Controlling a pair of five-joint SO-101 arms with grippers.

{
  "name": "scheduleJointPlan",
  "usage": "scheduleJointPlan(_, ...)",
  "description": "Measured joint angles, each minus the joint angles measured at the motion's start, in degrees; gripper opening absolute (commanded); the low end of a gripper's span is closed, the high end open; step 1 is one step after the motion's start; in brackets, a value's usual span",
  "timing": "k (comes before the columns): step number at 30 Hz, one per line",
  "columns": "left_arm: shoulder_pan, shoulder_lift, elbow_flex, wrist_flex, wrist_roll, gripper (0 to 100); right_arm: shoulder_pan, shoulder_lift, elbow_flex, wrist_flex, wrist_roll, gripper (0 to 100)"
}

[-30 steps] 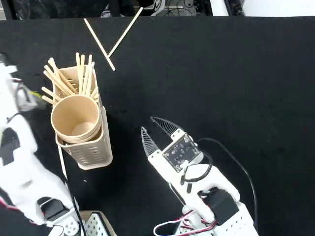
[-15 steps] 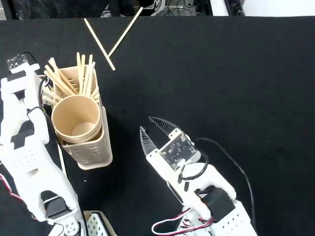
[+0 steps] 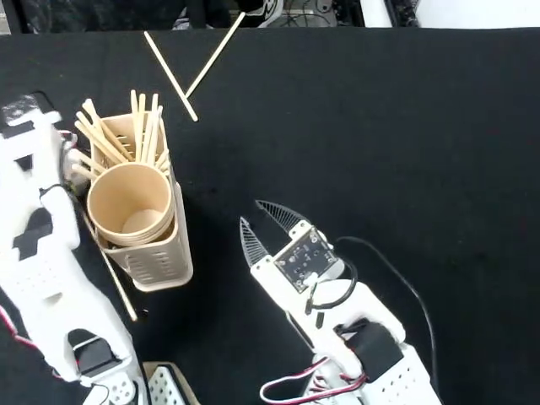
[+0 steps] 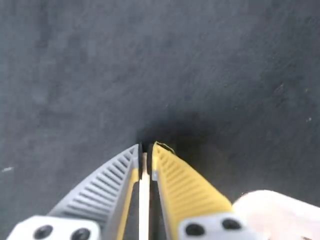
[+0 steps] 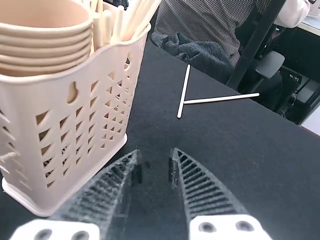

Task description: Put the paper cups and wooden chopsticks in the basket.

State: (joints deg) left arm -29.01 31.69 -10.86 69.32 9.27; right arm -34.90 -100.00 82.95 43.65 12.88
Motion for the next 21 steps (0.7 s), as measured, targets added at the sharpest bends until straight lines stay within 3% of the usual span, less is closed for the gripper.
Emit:
scheduleJointPlan(6, -1.1, -14.0, -7.6, 6.9, 0.0, 3, 0.0, 0.0, 0.4, 0.0, 0.0, 10.6)
scheduleJointPlan(11, -1.1, -30.6, -15.5, 7.6, 0.0, 3, 0.0, 0.0, 0.4, 0.0, 0.0, 10.6)
scheduleJointPlan(16, -1.1, -46.2, -18.6, 1.1, 0.3, 3, 0.0, 0.0, 0.4, 0.0, 0.0, 10.6)
scheduleJointPlan(21, -0.2, -57.8, -18.8, -11.3, 0.3, 3, 0.0, 0.0, 0.4, 0.0, 0.0, 10.6)
